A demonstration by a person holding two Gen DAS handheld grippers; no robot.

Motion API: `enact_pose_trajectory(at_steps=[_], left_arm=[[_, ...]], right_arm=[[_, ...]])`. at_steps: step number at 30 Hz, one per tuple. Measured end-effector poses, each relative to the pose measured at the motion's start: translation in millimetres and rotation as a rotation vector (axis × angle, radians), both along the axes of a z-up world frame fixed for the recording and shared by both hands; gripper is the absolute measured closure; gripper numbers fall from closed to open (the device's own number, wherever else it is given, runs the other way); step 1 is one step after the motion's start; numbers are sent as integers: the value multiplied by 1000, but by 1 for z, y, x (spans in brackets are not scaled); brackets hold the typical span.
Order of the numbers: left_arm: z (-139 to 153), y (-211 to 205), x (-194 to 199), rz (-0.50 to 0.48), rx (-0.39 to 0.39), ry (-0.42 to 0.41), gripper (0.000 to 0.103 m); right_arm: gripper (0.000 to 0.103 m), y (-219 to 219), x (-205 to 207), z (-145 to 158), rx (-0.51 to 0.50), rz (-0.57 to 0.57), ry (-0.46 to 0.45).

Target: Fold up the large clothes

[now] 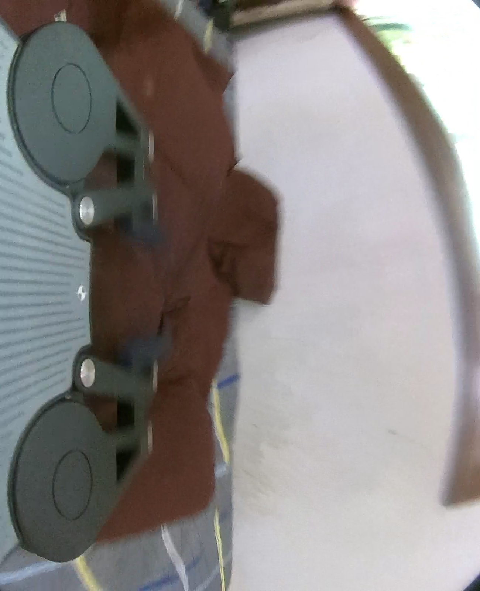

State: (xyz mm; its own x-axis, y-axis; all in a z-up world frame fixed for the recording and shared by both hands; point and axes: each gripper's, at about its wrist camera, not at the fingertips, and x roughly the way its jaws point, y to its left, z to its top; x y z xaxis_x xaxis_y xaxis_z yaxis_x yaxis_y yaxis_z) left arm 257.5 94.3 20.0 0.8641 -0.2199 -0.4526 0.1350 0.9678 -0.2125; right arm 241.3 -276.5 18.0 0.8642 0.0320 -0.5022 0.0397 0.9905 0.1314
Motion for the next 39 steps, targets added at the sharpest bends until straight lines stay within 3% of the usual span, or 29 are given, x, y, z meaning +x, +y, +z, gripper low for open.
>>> enact_pose_trajectory(at_steps=[2, 4, 9, 12, 14, 19, 20, 21, 24, 27, 29, 31, 33, 34, 35, 36, 37, 39], left_arm=[[10, 20, -31, -27, 2, 0, 0], [14, 42, -66, -51, 0, 4, 0], [-6, 95, -131, -51, -77, 119, 0], [-26, 122, -154, -49, -152, 186, 0], [-39, 131, -163, -40, -146, 221, 2], [-67, 135, -171, -111, -167, 266, 3], [-72, 134, -169, -141, -186, 276, 3], [-77, 133, -167, -161, -198, 288, 3], [-84, 124, -166, -201, -206, 297, 7], [-83, 120, -170, -229, -211, 310, 33], [-84, 126, -171, -235, -233, 306, 40], [-88, 135, -173, -241, -259, 306, 41], [-88, 137, -173, -246, -270, 304, 37], [-87, 135, -172, -257, -262, 297, 30], [-86, 131, -171, -267, -253, 290, 18], [-87, 126, -169, -276, -247, 283, 13], [-87, 121, -167, -284, -245, 277, 8], [-88, 111, -164, -275, -231, 267, 11]], right_arm=[[18, -8, -50, 20, 70, 18, -85], [18, -17, -95, 34, 137, 43, -108], [16, -41, -208, 36, 141, 13, -54], [16, -57, -257, 17, 168, -41, 30], [16, -64, -280, 4, 198, -75, 67], [16, -67, -295, -13, 260, -85, 83], [21, -66, -294, -15, 273, -76, 91], [35, -63, -289, -17, 276, -66, 111], [53, -58, -276, -29, 289, -64, 165], [78, -65, -276, -29, 365, -60, 153], [80, -72, -281, -26, 459, -42, 113], [80, -75, -282, -26, 453, -46, 124], [77, -76, -279, -32, 442, -37, 151], [75, -77, -279, -34, 456, -44, 149], [67, -80, -278, -36, 486, -63, 144], [50, -82, -277, -39, 512, -73, 143], [44, -82, -274, -42, 533, -75, 148], [45, -76, -268, -44, 522, -70, 138]])
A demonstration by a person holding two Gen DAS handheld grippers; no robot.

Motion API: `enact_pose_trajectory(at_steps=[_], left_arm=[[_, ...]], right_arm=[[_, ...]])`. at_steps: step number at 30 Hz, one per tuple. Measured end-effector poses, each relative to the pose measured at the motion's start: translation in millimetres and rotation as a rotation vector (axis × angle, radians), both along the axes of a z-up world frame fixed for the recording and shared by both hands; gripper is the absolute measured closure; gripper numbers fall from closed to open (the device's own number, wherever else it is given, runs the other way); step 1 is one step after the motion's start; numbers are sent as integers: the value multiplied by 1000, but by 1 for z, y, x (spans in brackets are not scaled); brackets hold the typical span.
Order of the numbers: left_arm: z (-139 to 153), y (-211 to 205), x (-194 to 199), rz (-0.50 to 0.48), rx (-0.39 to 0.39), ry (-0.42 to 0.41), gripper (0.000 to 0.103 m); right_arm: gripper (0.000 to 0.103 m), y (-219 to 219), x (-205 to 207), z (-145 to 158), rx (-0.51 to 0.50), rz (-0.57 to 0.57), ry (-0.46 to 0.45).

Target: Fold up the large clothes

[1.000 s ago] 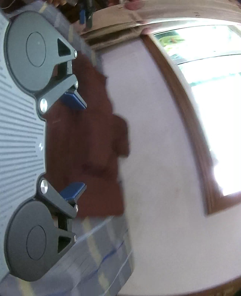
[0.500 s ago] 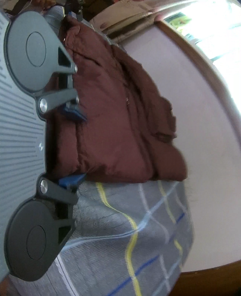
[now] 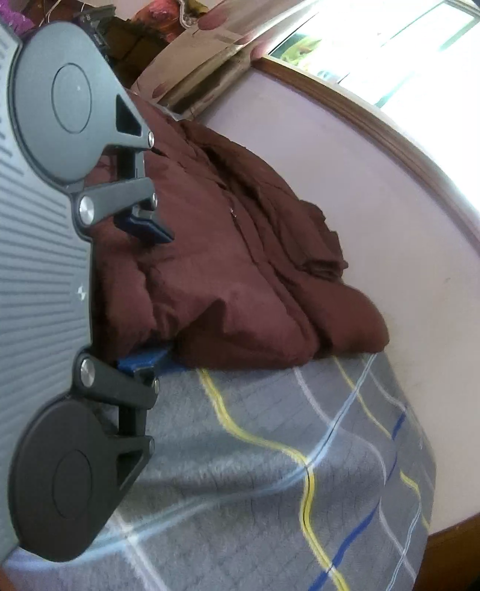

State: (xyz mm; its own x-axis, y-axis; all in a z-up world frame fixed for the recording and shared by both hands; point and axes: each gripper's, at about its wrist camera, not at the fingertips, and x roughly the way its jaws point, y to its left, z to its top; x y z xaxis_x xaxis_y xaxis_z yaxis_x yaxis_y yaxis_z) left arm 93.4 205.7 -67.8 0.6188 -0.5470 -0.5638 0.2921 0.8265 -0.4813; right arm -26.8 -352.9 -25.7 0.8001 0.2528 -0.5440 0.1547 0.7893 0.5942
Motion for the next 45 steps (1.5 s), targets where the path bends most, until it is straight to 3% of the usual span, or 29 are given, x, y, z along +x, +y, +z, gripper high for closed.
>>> enact_pose_trajectory(at_steps=[1, 2, 3, 6, 13, 17, 22, 26, 31, 35, 37, 40, 45], left_arm=[[0, -5, 2, 7, 3, -3, 27], [-1, -6, 4, 24, -5, 3, 56], [-2, -4, 5, 36, -25, 18, 65], [4, 4, -6, 103, -63, 3, 76], [26, 17, -53, 135, -52, -19, 79], [41, 25, -93, 149, -83, -29, 79], [77, 34, -133, 183, -175, -123, 79], [102, 27, -134, 214, -230, -196, 79], [128, 18, -98, 280, -287, -291, 79], [136, 9, -45, 338, -316, -304, 79], [135, 4, -13, 355, -331, -292, 79], [132, -11, 31, 390, -295, -292, 79], [106, -35, 95, 431, -255, -247, 71]], right_arm=[[47, 5, 4, 0, -26, 10, 2], [65, 8, 9, 1, -46, 15, 8], [75, 9, 12, 0, -41, 18, 22], [83, 7, 8, 0, 28, 16, 11], [84, 9, -27, 15, 203, 28, -66], [84, 16, -64, 18, 322, 9, -86], [84, 25, -104, 34, 479, -10, -163], [83, 26, -102, 57, 545, -12, -274], [83, 12, -59, 80, 552, -18, -363], [83, -7, -8, 85, 529, -49, -371], [83, -19, 19, 81, 532, -87, -353], [83, -36, 61, 70, 541, -161, -310], [83, -57, 121, 33, 568, -279, -203]])
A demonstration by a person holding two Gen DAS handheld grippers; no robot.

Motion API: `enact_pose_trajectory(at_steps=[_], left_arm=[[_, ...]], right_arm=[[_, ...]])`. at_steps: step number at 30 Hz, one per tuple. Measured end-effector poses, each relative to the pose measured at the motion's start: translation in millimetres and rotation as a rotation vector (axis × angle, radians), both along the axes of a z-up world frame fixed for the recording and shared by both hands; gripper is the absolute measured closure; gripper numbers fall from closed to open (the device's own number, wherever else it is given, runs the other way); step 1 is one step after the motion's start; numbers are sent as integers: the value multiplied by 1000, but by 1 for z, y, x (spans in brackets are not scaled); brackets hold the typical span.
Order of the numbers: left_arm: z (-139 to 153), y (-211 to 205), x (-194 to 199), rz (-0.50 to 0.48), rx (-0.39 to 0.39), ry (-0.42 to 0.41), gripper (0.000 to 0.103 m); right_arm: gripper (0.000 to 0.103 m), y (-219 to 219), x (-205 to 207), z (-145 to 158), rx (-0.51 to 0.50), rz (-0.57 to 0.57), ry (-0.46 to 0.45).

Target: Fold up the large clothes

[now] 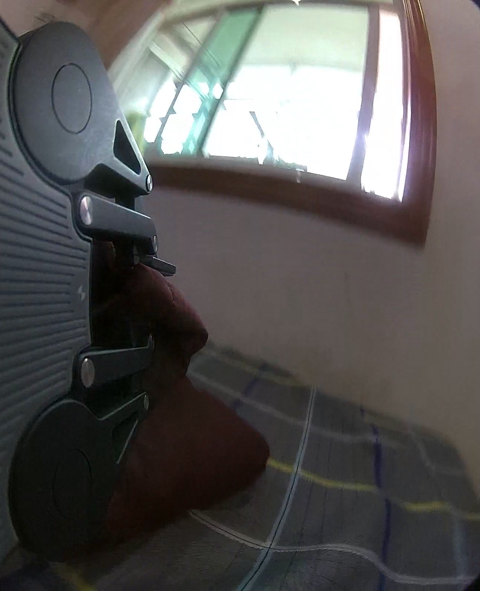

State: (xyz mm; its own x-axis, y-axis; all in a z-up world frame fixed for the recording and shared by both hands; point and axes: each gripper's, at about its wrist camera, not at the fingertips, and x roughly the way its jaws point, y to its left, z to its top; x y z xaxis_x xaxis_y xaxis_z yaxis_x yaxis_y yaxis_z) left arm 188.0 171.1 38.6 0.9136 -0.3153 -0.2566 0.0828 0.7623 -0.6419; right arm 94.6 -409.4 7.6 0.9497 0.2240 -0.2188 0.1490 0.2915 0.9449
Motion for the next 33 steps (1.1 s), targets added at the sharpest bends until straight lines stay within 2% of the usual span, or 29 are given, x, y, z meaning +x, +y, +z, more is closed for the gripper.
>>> enact_pose_trajectory(at_steps=[3, 4, 5, 6, 8, 10, 11, 12, 13, 14, 16, 17, 19, 20, 21, 22, 23, 24, 25, 27, 29, 33], left_arm=[[-19, -8, 24, 27, 21, 21, 47], [-24, -9, 28, 46, 23, 19, 30], [-27, -10, 29, 72, 43, 16, 8], [-28, -9, 28, 100, 63, 6, 0], [-28, -7, 23, 144, 90, -34, 1], [-23, -4, 21, 135, 121, -37, 1], [-21, -2, 18, 121, 115, -39, 1], [-18, 0, 15, 111, 106, -44, 1], [-15, 2, 11, 104, 106, -47, 1], [-10, 1, 7, 92, 112, -51, 1], [1, -3, -2, 31, 128, -76, 6], [6, -8, -5, -5, 151, -94, 12], [17, -27, -11, -64, 227, -138, 22], [21, -38, -12, -94, 265, -154, 23], [25, -53, -10, -130, 315, -162, 23], [26, -65, -7, -162, 349, -161, 31], [26, -75, -3, -189, 370, -153, 43], [24, -87, 4, -224, 389, -132, 47], [20, -97, 15, -253, 410, -104, 51], [12, -111, 32, -265, 457, -77, 51], [6, -119, 50, -261, 500, -76, 52], [-9, -126, 80, -239, 552, -42, 51]], right_arm=[[81, -4, 29, -26, -20, -14, 74], [81, -6, 35, -33, -22, -14, 94], [80, -6, 44, -41, -23, -12, 111], [79, -6, 51, -46, -31, -6, 119], [77, -5, 59, -53, -32, 14, 115], [71, -7, 64, -56, -1, 9, 108], [62, -9, 60, -55, 33, 6, 93], [46, -11, 54, -53, 57, -2, 72], [35, -12, 45, -46, 55, -15, 55], [25, -12, 34, -36, 20, -41, 28], [25, -9, 12, -7, -103, -87, -25], [26, -4, -1, 14, -218, -106, -46], [41, 13, -12, 47, -429, -85, -85], [58, 31, -9, 64, -560, -19, -82], [70, 52, -4, 76, -679, 49, -60], [74, 78, 5, 84, -808, 128, -42], [83, 106, 14, 88, -930, 209, -41], [88, 131, 23, 88, -1030, 273, -39], [90, 151, 33, 86, -1116, 329, -33], [93, 188, 54, 74, -1308, 437, -28], [95, 202, 76, 60, -1385, 511, -24], [95, 197, 117, 42, -1393, 573, -15]])
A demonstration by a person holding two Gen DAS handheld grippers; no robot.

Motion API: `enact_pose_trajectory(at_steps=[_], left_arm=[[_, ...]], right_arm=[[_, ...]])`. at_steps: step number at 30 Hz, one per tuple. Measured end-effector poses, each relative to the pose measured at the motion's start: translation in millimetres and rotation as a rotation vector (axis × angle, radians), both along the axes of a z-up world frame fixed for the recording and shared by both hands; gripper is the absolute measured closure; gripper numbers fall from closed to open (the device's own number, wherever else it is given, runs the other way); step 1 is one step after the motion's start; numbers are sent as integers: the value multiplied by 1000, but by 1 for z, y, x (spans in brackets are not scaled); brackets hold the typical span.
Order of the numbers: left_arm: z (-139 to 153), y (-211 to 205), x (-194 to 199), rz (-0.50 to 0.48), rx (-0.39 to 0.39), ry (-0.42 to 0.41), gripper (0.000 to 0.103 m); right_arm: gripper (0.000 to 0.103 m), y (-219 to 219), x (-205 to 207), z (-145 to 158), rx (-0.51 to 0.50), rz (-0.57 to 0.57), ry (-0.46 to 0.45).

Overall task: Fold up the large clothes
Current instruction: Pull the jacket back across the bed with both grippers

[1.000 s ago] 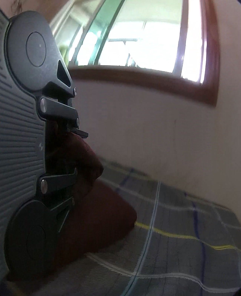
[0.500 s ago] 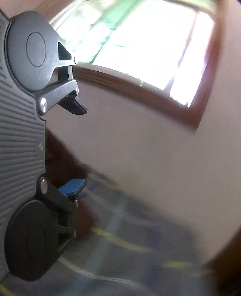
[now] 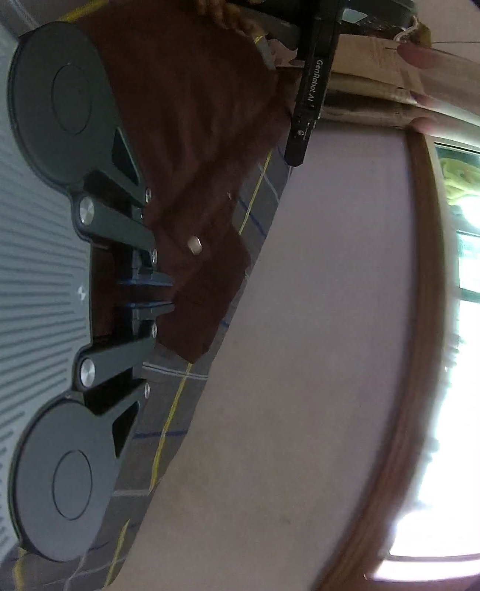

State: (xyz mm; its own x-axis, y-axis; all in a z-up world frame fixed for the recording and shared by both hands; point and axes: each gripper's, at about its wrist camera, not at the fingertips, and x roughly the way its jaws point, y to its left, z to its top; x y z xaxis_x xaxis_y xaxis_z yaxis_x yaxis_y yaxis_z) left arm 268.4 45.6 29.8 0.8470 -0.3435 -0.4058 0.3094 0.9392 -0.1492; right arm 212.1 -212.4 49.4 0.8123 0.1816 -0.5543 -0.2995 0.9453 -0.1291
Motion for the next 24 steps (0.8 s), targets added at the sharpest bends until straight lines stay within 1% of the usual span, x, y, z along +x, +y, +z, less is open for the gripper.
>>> enact_pose_trajectory(at_steps=[2, 3, 5, 6, 9, 10, 11, 12, 16, 20, 24], left_arm=[[-17, 7, 21, 22, -2, 59, 51], [-27, 12, 30, 44, -25, 93, 52], [-49, 21, 41, 65, -74, 153, 55], [-58, 21, 44, 75, -77, 171, 56], [-74, 18, 50, 84, -46, 167, 57], [-80, 15, 52, 93, -38, 173, 57], [-82, 16, 53, 92, -34, 177, 56], [-86, 17, 55, 90, -46, 186, 56], [-95, 22, 63, 85, -81, 220, 55], [-98, 20, 69, 86, -73, 251, 55], [-98, 20, 67, 92, -68, 247, 55]], right_arm=[[96, -7, 21, -13, 20, -20, 41], [97, -8, 31, -22, 24, -27, 59], [97, -14, 37, -44, 50, -41, 87], [98, -20, 36, -51, 80, -45, 92], [98, -29, 42, -67, 132, -96, 91], [98, -35, 49, -75, 153, -122, 108], [99, -41, 54, -81, 176, -145, 134], [101, -44, 59, -86, 182, -164, 148], [102, -49, 64, -93, 170, -195, 166], [102, -58, 77, -103, 206, -209, 202], [102, -67, 79, -102, 254, -227, 222]])
